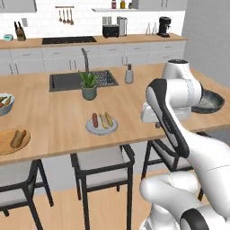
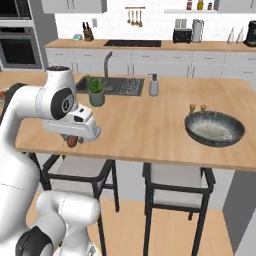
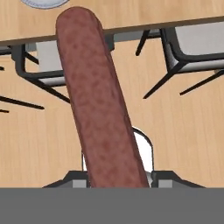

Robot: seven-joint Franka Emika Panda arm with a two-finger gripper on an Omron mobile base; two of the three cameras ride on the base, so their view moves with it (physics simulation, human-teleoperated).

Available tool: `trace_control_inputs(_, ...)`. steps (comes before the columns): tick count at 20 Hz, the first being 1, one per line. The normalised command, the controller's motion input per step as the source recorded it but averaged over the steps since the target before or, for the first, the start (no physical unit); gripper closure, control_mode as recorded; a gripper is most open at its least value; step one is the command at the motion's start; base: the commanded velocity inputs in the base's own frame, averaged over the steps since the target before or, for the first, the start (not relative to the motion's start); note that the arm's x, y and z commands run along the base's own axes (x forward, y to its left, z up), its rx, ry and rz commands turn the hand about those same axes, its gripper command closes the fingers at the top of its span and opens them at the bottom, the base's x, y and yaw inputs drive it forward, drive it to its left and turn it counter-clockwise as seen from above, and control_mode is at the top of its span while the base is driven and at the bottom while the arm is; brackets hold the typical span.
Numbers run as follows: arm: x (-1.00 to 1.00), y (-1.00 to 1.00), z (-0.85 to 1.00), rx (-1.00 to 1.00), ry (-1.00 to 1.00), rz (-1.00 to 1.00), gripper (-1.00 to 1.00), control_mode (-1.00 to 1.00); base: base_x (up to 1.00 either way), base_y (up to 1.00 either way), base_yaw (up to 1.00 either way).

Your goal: Place one bun and one sausage from the bowl on each plate.

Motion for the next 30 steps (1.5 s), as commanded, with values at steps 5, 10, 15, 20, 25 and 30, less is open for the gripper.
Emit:
trace_control_inputs(5,0.0,0.0,0.0,0.0,0.0,0.0,1.0,1.0,0.03,1.0,0.0)
trace_control_inputs(10,0.0,0.0,0.0,0.0,0.0,0.0,1.0,1.0,0.16,1.0,0.0)
trace_control_inputs(15,0.0,0.0,0.0,0.0,0.0,0.0,1.0,1.0,0.24,1.0,0.0)
trace_control_inputs(20,0.0,0.0,0.0,0.0,0.0,0.0,1.0,1.0,0.31,0.96,0.0)
trace_control_inputs(25,0.0,0.0,0.0,0.0,0.0,0.0,1.0,1.0,0.4,0.38,-0.01)
trace_control_inputs(30,0.0,0.0,0.0,0.0,0.0,0.0,1.0,1.0,0.56,0.0,0.0)
